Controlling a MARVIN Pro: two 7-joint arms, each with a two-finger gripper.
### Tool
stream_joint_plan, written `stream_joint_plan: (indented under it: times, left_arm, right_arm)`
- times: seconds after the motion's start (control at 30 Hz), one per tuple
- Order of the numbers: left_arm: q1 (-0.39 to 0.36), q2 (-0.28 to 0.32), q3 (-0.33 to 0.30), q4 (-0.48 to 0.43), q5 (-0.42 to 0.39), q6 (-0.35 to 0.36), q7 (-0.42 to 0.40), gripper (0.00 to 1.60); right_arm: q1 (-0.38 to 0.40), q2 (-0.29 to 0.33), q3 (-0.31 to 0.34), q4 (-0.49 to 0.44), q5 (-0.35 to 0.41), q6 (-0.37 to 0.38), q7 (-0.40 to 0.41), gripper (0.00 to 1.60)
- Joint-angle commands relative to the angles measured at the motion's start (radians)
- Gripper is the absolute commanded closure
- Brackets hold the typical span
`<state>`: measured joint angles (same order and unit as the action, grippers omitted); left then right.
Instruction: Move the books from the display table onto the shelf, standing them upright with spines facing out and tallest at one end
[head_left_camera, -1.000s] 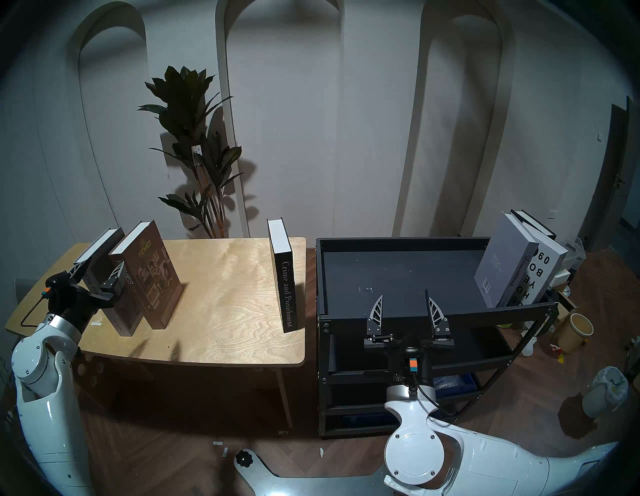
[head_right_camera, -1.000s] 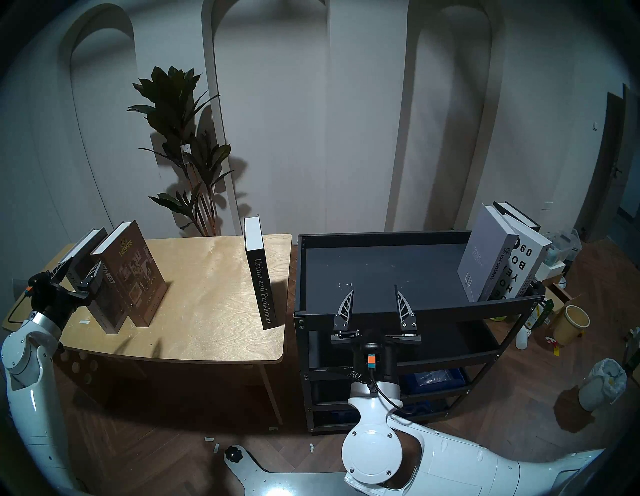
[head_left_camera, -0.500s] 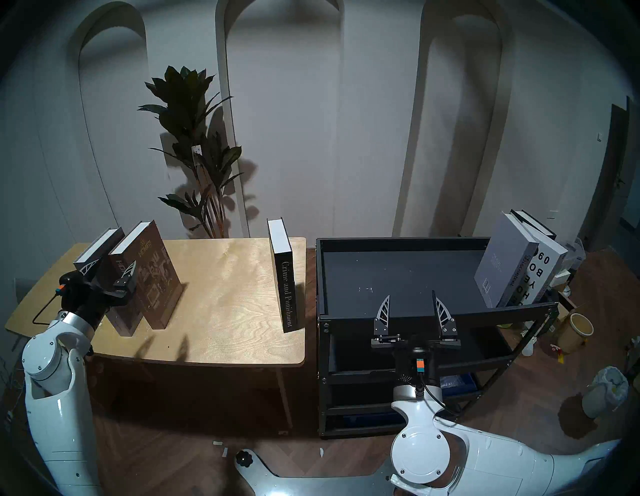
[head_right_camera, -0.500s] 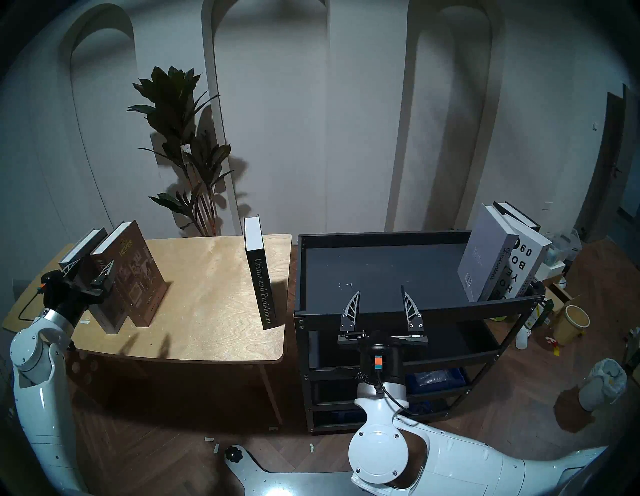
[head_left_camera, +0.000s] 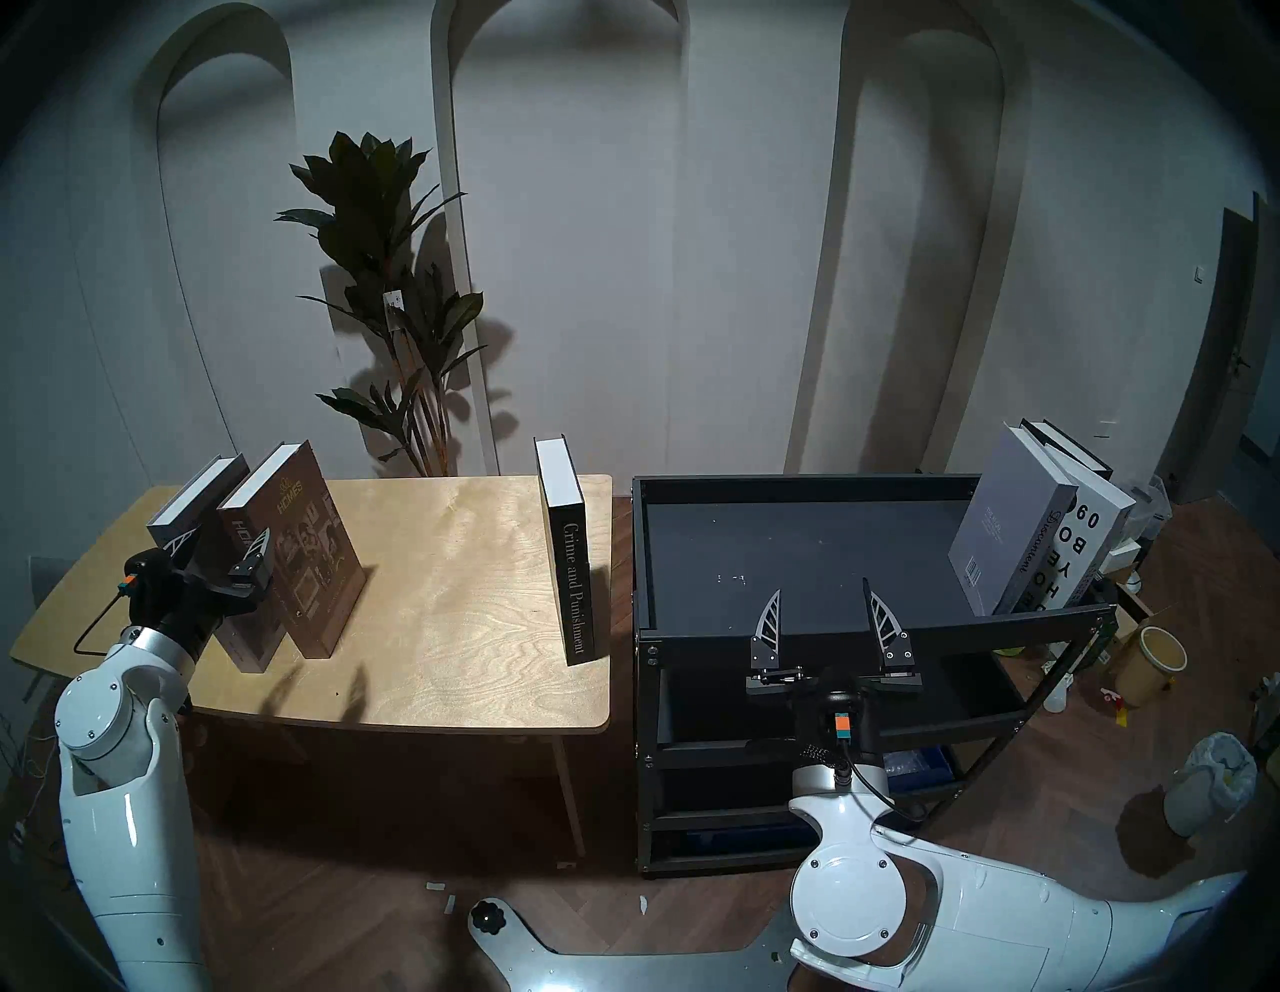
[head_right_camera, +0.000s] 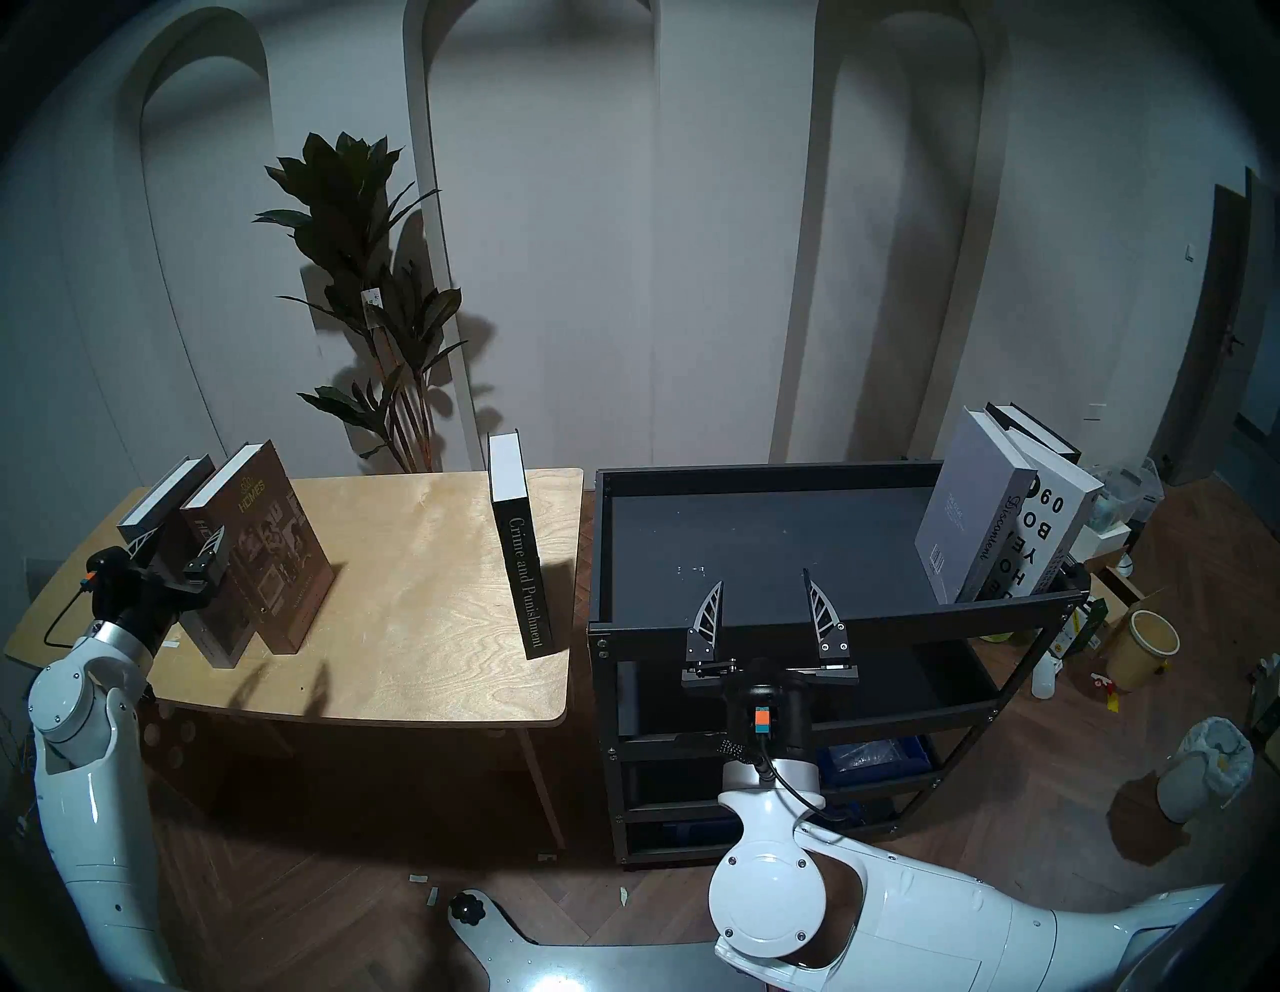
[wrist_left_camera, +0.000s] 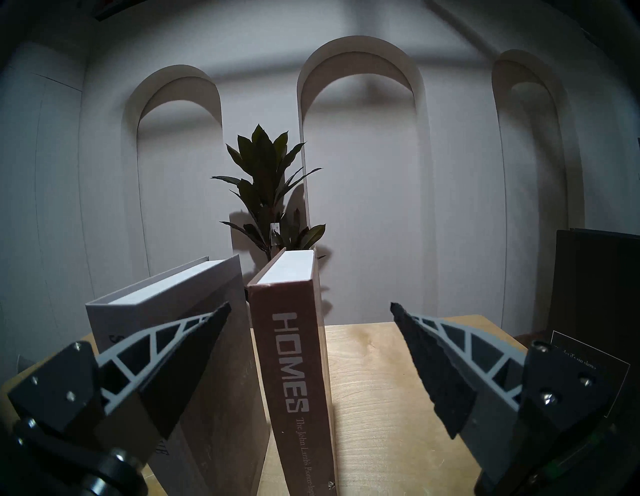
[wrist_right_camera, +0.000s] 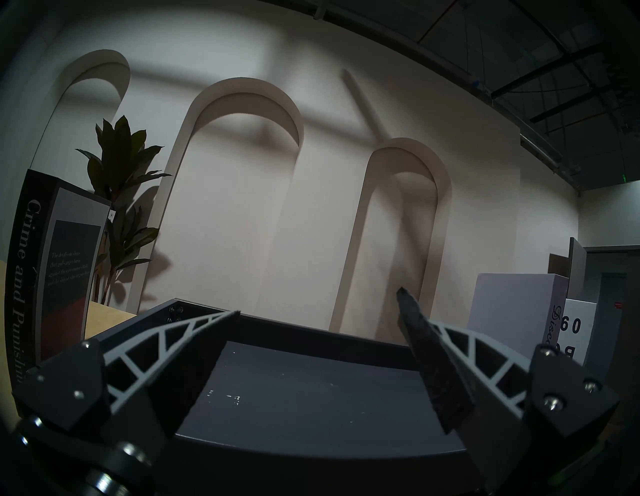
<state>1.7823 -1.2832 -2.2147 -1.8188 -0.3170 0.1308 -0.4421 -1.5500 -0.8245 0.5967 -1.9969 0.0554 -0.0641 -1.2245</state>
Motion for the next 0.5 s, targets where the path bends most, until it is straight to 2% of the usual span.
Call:
stream_joint_plan:
  times: [0.0, 0.47]
  left_arm:
    - [-0.038, 0.021, 0.004, 0.011, -0.002, -0.024, -0.003, 0.00]
    - [-0.072, 0.053, 0.000, 0.100, -0.008, -0.052, -0.011, 0.00]
  right_arm:
    - [0.015, -0.002, 0.015, 0.002, 0.007, -0.004, 0.002, 0.00]
    - [0.037, -0.035, 0.008, 0.037, 0.009, 0.004, 0.024, 0.00]
